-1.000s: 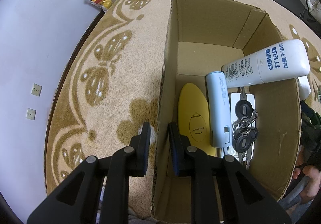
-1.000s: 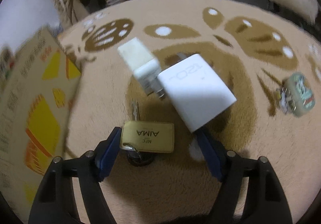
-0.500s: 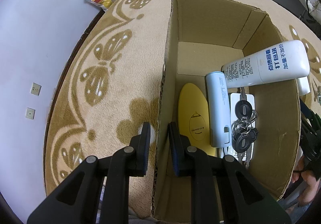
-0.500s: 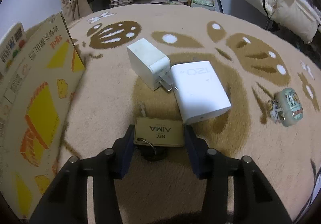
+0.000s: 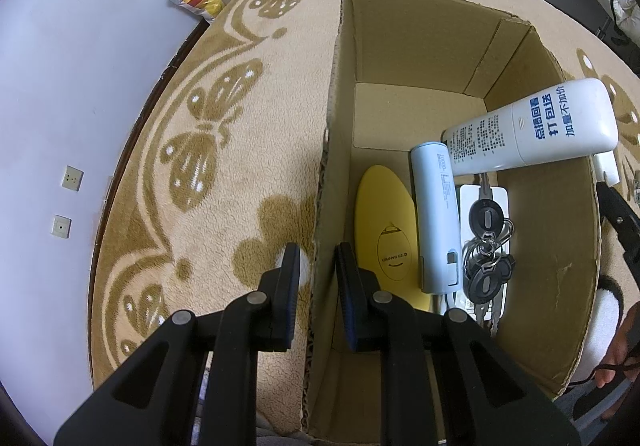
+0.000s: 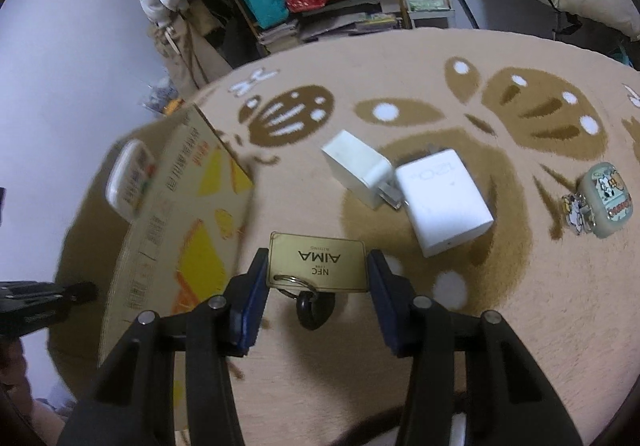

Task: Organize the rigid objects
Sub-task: 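Close the right gripper on the gold AIMA tag keyfob and lift it, then carry the AIMA keyfob over the box and release it inside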

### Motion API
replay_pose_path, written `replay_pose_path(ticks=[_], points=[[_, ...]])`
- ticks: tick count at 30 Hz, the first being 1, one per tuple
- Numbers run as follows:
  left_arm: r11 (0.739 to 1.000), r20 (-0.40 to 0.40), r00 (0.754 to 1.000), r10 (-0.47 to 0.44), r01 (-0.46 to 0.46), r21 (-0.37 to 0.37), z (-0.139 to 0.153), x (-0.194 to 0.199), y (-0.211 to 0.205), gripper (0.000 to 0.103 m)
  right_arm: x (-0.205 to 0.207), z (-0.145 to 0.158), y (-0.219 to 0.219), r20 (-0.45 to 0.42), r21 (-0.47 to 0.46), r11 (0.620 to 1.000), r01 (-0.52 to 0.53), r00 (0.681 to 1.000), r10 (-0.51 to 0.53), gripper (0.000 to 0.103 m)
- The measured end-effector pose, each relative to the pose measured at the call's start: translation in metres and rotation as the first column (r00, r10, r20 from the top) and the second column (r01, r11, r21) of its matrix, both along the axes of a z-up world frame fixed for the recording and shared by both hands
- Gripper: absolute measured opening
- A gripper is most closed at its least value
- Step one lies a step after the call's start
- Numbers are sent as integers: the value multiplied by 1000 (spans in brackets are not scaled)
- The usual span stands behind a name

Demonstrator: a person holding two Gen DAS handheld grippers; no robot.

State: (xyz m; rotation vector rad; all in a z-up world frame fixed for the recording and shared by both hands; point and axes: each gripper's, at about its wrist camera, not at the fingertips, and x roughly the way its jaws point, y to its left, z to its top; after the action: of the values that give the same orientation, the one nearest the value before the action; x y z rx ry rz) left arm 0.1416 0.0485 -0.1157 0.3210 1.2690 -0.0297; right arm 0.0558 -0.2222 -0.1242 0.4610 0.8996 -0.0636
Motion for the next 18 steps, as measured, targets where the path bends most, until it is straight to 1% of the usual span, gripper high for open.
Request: replay_pose_path(ticks=[5,9,15,18], points=[[1000,1,1000,0,0,-2,0,0,0,19,-1,16,7,43,-12,999,-31,999,31,52],[1000,-1,1000,1,-1,-2,0,0,0,19,-2,38,20,92,-38,996,-77,993,80,52],[1000,-1,1000,1,-1,-2,0,0,0,18,-6,81,47,179,-64,984,-167,968,176,52],[1000,0,1000,-1,1,1,1,0,0,18,-8,94,62,209,-73,976,-205,954,216,52]])
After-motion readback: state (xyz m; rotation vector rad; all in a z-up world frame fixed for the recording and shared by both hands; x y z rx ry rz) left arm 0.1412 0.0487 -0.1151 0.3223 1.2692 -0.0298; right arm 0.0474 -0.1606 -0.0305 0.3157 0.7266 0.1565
